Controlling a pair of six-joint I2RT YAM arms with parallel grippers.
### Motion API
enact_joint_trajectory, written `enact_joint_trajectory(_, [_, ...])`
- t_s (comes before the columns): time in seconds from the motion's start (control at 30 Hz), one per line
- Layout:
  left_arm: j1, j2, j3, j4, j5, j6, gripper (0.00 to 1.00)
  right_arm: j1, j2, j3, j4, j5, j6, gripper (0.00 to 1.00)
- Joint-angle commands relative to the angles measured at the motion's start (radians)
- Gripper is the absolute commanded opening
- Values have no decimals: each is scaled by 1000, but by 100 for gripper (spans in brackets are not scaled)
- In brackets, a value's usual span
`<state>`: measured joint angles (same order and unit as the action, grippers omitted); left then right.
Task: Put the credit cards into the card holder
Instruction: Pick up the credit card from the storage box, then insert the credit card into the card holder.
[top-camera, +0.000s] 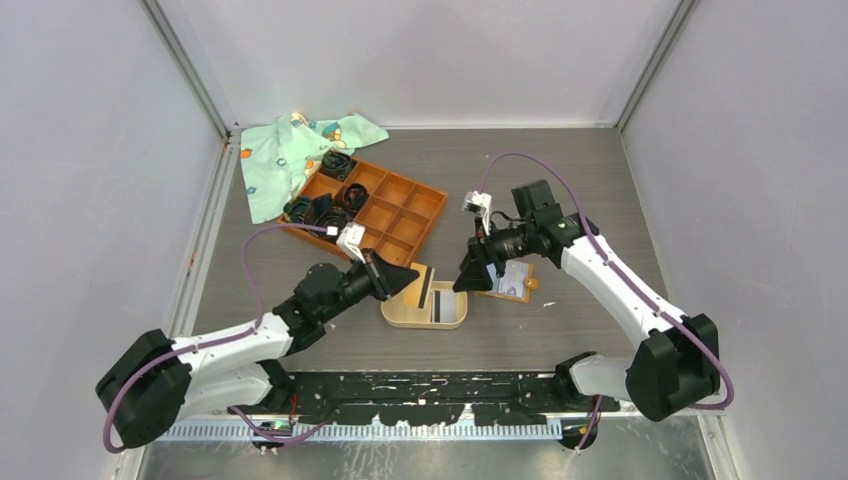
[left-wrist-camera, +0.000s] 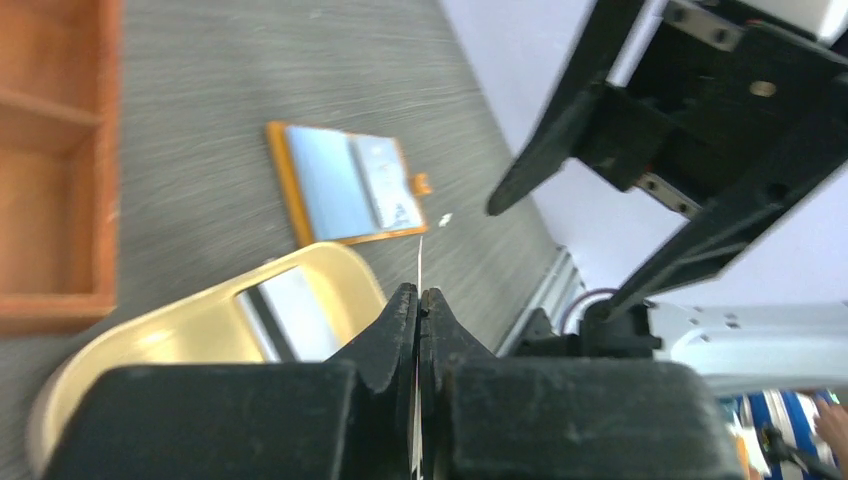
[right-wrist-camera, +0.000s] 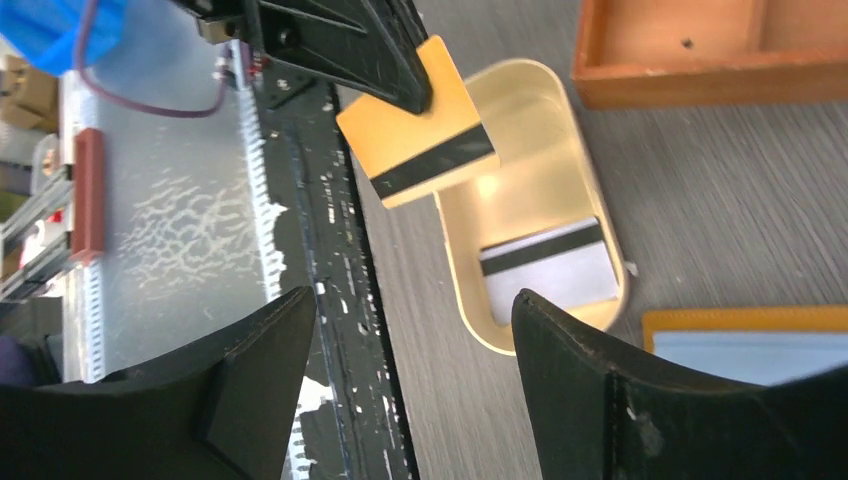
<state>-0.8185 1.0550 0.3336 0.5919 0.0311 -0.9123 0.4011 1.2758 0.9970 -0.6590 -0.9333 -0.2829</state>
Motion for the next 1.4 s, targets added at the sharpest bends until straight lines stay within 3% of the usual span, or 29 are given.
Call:
enact_joint_trajectory(0.0, [9, 31, 60, 276, 204, 98, 0, -22, -18, -14, 23, -245, -86, 77])
enact_joint_trajectory(0.1, [13, 85, 85, 367, 279, 102, 0, -21, -18, -18, 42, -281, -62, 77])
enact_joint_trajectory(0.23, [14, 142, 103, 496, 339, 81, 0, -21, -15, -47, 166, -191, 84, 77])
enact_joint_trajectory(0.33, [15, 155, 113, 521, 358, 72, 0, -23, -11, -50, 207, -224, 150, 73])
enact_joint_trajectory(0.5, [14, 172, 110, 548, 372, 59, 0, -23, -13, -55, 272, -298, 233, 45])
enact_joint_trajectory(0.87, [15, 208, 109, 591, 362, 44, 0, -24, -12, -44, 284, -367, 269, 1])
enact_joint_trajectory(0.93, [15, 196, 93, 588, 320, 50, 15, -33, -7, -19, 197, -352, 185, 1])
enact_joint_trajectory(1.03, [24, 120, 55, 466, 207, 75, 43, -83, 19, 85, -120, -215, -108, 1])
enact_joint_trajectory(1.13, [28, 6, 78, 180, 141, 159, 54, -167, 59, 138, -221, -48, -152, 1])
enact_joint_trajectory(1.23, [28, -35, 151, -36, 152, 238, 57, -269, 82, 115, -175, 2, -56, 1])
enact_joint_trajectory(1.37, [28, 58, 269, -169, 233, 270, 56, -310, 99, 76, -113, 127, 27, 1])
